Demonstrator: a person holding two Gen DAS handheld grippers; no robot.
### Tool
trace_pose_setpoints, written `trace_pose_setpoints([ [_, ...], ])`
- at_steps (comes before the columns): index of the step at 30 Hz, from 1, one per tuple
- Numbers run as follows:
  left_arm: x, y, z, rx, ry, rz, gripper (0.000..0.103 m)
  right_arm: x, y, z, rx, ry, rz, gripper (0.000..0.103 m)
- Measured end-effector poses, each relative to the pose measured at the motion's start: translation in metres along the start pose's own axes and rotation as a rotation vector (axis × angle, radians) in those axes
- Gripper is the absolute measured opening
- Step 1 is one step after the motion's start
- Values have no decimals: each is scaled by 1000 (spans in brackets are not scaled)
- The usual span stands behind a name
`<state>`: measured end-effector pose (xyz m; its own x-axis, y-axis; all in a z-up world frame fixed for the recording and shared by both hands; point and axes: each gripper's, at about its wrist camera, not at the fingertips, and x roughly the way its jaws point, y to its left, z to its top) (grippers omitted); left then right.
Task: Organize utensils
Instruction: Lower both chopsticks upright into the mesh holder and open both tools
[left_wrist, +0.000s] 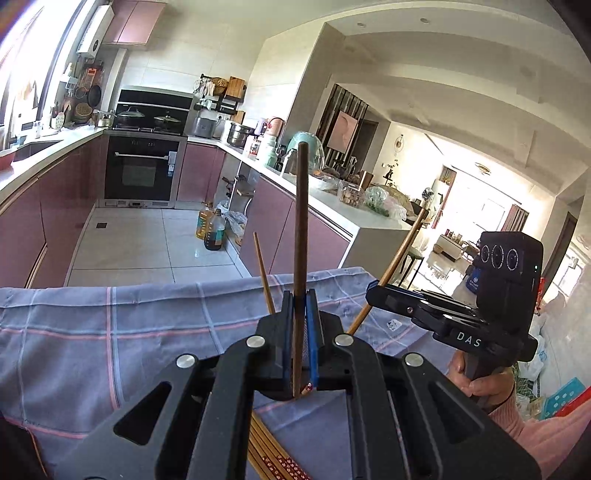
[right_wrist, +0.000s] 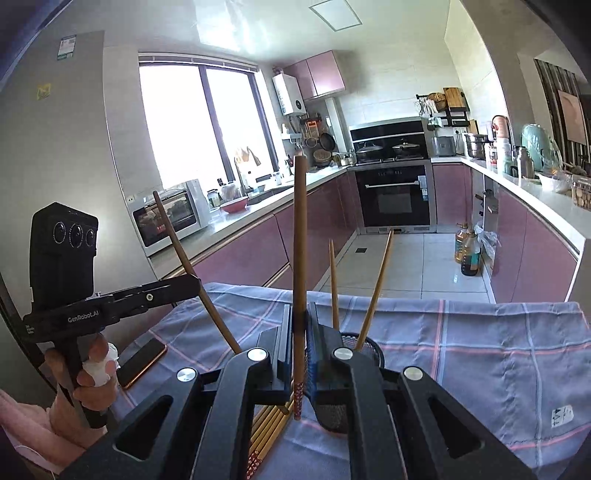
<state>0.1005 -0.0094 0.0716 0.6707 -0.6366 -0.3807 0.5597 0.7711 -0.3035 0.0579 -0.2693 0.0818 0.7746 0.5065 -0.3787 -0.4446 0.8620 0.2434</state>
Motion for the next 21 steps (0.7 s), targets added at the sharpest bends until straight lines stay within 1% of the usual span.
trace_pose_setpoints([
  [6,4,-12,22,26,-32,-4,7,-7,-4,17,-21,-46,-20,6],
  [10,9,-19,34,47,-45,-1,7,-5,-9,25,-23,-66,-35,6],
  [13,15,-24,40,64,-49,26,7,1,-14,27,-25,-70,-49,6],
  [17,27,-30,38,81,-14,61,7,14,-19,21,-8,-36,-62,6],
  [21,42,-32,29,104,54,76,7,29,-25,9,10,29,-62,6],
])
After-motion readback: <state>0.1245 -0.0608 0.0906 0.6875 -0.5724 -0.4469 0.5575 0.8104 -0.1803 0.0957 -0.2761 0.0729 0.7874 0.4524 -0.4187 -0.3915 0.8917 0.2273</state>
